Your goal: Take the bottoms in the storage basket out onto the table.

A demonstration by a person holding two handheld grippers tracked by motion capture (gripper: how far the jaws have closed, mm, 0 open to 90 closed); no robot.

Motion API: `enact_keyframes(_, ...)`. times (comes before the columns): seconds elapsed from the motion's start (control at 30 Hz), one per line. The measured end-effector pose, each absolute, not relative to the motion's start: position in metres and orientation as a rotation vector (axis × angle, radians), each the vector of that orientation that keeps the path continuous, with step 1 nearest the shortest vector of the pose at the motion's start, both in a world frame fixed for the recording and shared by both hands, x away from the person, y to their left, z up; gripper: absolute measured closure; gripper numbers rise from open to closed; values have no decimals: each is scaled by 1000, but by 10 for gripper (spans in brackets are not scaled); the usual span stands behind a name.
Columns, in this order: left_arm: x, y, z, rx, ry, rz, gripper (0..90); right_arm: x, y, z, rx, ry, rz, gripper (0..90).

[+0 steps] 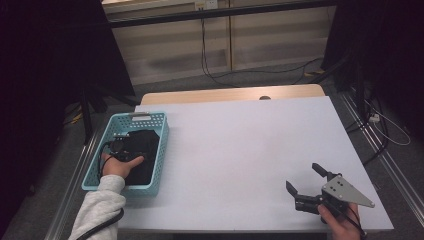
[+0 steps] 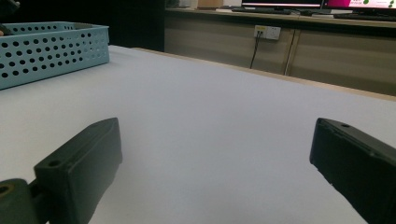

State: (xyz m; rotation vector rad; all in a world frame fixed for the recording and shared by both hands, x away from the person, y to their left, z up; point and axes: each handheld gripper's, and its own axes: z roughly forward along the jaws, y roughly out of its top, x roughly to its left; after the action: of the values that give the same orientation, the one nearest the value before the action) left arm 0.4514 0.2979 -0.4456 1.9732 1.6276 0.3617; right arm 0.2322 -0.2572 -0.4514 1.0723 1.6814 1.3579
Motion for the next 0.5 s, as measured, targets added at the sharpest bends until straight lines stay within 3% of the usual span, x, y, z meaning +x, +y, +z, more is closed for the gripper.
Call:
enact_keyframes(0.1, 454, 293, -443, 1963, 1591, 327, 313, 232, -257, -451, 1073, 1681, 1358, 11)
enact_keyframes(0.27, 458, 287, -446, 1900, 1577, 289, 540, 232, -258, -451, 1071, 1679, 1359, 11)
enact_keyframes(0.5, 462, 292, -442, 1889, 1587, 219, 661, 232, -259, -451, 1078, 1675, 1358, 11)
